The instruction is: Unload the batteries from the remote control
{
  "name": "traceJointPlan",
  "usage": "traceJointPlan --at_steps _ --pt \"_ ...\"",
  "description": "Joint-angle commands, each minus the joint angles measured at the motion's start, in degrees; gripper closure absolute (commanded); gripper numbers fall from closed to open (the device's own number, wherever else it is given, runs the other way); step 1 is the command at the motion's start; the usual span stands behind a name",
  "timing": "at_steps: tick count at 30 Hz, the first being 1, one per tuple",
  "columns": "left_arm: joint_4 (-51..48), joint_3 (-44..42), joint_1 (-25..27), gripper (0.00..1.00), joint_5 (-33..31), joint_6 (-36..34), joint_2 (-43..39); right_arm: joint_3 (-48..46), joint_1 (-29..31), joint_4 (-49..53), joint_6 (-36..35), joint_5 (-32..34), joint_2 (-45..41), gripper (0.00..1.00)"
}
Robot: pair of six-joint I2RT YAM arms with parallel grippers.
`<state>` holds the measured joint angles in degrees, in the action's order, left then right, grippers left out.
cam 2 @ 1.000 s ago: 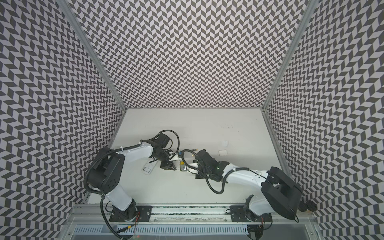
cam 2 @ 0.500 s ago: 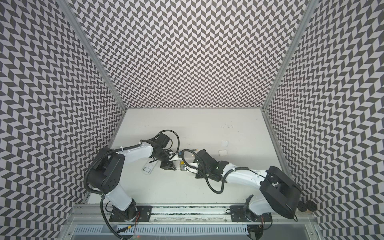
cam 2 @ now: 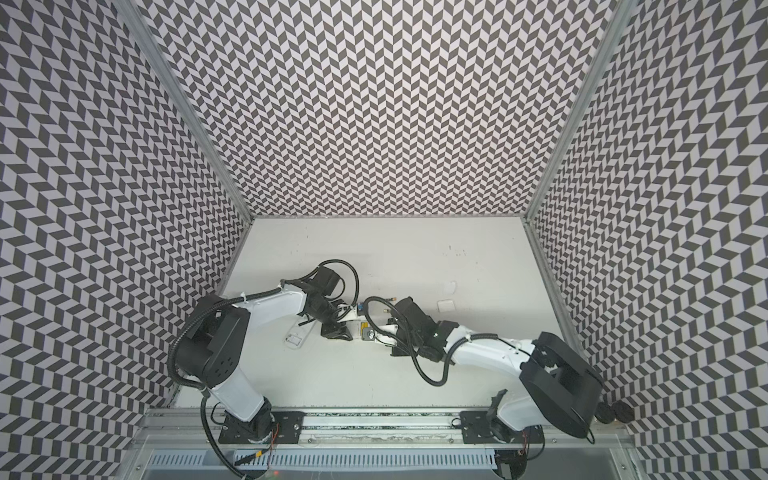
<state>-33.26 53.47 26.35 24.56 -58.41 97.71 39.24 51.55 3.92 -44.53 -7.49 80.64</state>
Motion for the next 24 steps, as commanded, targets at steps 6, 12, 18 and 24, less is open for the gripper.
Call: traceJointPlan --at_steps 6,12,18,24 --pt "-1.0 -1.8 1.6 0.57 3.3 -0.9 2.0 -0.5 -0.3 -1.2 0.6 -1.5 -1.0 1.0" --pt "-0.9 -1.9 1.6 0.58 3.2 -1.0 1.9 0.1 -0.3 -1.7 0.9 1.4 0.3 1.0" --pt "-0.9 -1.9 1.6 0.58 3.1 -0.9 1.8 0.0 -0.3 -1.4 0.9 1.7 0.7 1.0" --pt "-0.9 -2.0 1.5 0.58 3.3 -1.0 1.9 -0.2 -0.3 -1.9 0.2 3.1 0.9 1.0"
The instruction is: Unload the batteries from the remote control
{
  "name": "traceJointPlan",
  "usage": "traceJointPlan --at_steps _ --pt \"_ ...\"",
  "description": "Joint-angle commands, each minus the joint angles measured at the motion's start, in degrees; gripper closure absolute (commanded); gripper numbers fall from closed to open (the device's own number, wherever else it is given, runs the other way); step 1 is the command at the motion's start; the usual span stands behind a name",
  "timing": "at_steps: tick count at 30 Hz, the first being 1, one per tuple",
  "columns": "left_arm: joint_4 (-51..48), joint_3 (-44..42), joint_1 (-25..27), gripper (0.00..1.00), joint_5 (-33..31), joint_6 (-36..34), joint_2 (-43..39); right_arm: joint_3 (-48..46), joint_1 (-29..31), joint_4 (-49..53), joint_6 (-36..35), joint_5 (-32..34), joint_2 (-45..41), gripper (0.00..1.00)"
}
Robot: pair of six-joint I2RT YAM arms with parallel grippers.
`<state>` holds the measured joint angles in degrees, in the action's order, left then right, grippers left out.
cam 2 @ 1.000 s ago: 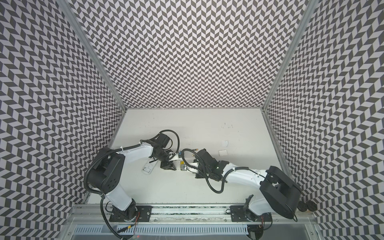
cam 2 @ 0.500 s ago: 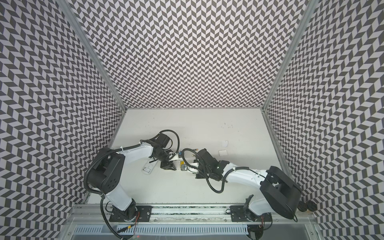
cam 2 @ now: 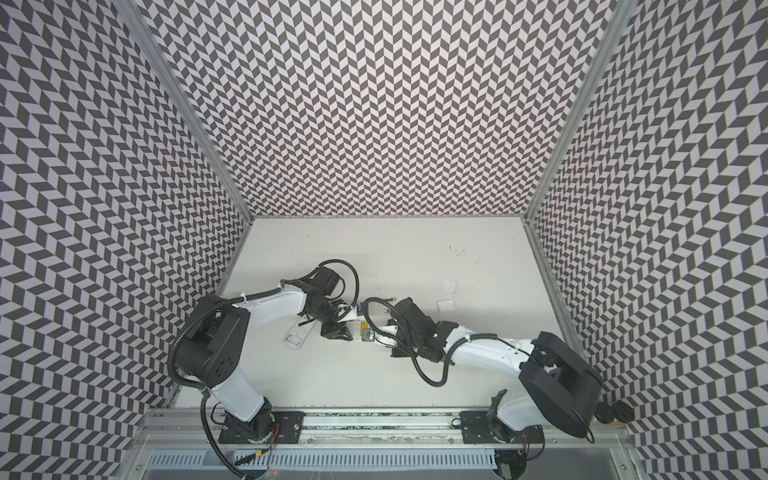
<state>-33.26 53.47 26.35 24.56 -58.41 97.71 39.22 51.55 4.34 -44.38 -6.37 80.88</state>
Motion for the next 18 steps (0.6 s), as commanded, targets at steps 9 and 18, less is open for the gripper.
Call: traceJointPlan --at_steps 9,18 --pt "-1.0 -1.9 1.5 0.58 3.2 -1.1 1.9 -2.8 1.6 -12.0 -2.7 15.8 -0.2 1.0" --pt "-1.2 -2.1 1.6 0.58 3.4 -1.4 1.9 -6.9 3.8 -25.0 -3.7 24.6 -1.5 1.0"
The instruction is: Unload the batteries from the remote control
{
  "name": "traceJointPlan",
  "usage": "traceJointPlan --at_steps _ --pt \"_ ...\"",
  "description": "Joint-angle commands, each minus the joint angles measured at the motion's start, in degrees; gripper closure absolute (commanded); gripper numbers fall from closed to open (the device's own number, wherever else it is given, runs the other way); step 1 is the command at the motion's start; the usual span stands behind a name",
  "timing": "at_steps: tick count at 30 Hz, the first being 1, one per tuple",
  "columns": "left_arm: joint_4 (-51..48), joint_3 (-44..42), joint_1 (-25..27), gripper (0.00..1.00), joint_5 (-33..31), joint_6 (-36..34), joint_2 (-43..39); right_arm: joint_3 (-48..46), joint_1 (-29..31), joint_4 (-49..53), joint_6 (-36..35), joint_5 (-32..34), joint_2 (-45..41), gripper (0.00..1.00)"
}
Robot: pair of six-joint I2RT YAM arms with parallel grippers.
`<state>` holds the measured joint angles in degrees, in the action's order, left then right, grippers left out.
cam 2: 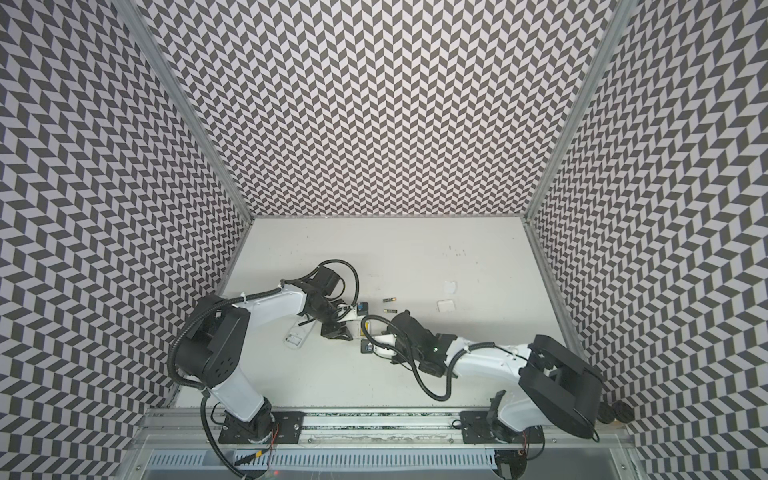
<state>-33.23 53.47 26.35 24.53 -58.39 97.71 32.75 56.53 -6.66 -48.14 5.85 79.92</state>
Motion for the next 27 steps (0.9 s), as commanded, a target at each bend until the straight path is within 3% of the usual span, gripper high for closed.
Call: traceJointPlan --at_steps 1,14,27 --pt "-1.3 -2.0 1.6 0.58 3.5 -1.4 1.9 -0.6 -1.2 -15.2 -0.1 13.0 -0.4 1.0" --pt "-1.4 -2.2 1.6 0.58 3.8 -1.9 2.4 -2.3 -1.0 -24.2 0.1 17.9 -0.6 1.0" --pt "-1.5 -2.3 1.4 0.58 3.6 -2.2 2.5 -4.8 -1.1 -26.9 -0.9 20.4 -2.0 1.0"
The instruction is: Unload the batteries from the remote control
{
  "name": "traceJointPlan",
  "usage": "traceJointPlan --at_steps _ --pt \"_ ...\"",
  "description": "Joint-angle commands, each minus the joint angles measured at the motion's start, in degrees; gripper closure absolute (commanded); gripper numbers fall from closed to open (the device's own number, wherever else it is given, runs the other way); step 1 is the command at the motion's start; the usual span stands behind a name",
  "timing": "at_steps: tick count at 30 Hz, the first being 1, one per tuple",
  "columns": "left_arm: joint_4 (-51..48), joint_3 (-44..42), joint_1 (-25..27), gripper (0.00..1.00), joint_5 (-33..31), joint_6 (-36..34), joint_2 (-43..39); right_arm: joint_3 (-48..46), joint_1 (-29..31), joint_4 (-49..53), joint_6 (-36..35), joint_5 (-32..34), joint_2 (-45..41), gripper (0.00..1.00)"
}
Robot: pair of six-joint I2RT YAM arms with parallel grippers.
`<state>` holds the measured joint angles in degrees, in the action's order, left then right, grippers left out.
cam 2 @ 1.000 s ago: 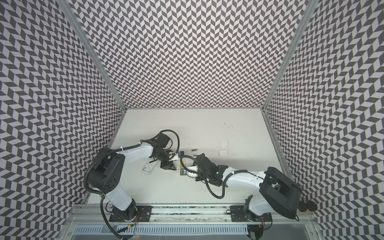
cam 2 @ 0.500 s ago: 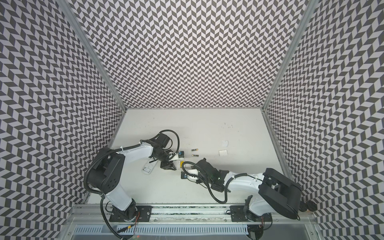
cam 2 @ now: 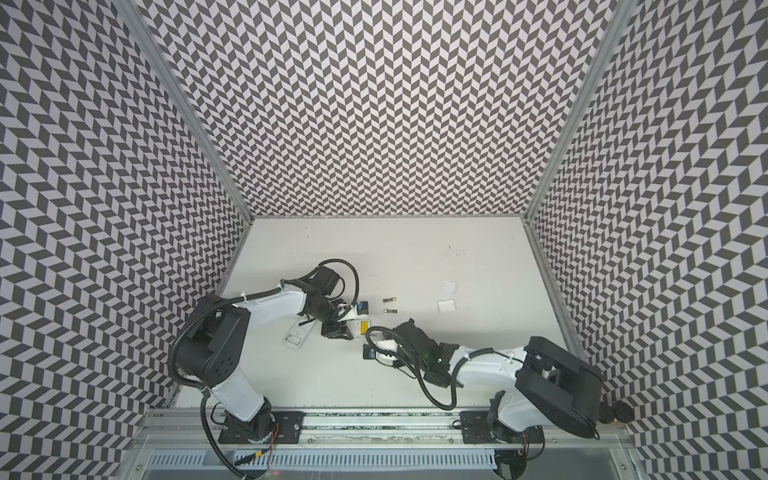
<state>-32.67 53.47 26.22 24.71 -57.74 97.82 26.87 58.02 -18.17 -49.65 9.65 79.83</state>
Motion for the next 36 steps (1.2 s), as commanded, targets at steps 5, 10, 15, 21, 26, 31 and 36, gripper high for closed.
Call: traceJointPlan --at_steps 5,10,15,21,26,31,36 --pt "-2.1 -2.4 1.6 0.58 3.2 -3.0 2.5 0.7 -2.6 -17.0 -0.4 17.7 -2.1 1.0" --pt "-1.9 -2.6 1.6 0.58 2.9 -3.1 2.3 0.3 -2.7 -17.9 -0.7 17.8 -2.5 1.0" --pt "-2.0 -2.6 1.6 0.58 2.9 -3.0 2.3 -0.3 -2.8 -17.5 -0.9 17.8 -3.3 1.0" --pt "-2.2 -1.5 1.6 0.41 3.1 -2.7 2.2 -0.9 -3.8 -14.3 1.8 16.7 -5.3 1.0" --pt "-2.9 1.0 1.7 0.32 3.9 -1.3 2.1 2.5 -9.1 -1.7 13.6 7.2 -7.9 1.0" --pt "-5.6 3.8 2.4 0.2 5.8 -1.5 1.5 11.5 -15.0 20.8 26.9 -8.6 -11.5 1.0" --pt "-7.2 10.7 6.1 0.0 11.7 -1.8 -0.1 13.4 -20.5 28.4 32.2 -8.3 -19.4 1.0"
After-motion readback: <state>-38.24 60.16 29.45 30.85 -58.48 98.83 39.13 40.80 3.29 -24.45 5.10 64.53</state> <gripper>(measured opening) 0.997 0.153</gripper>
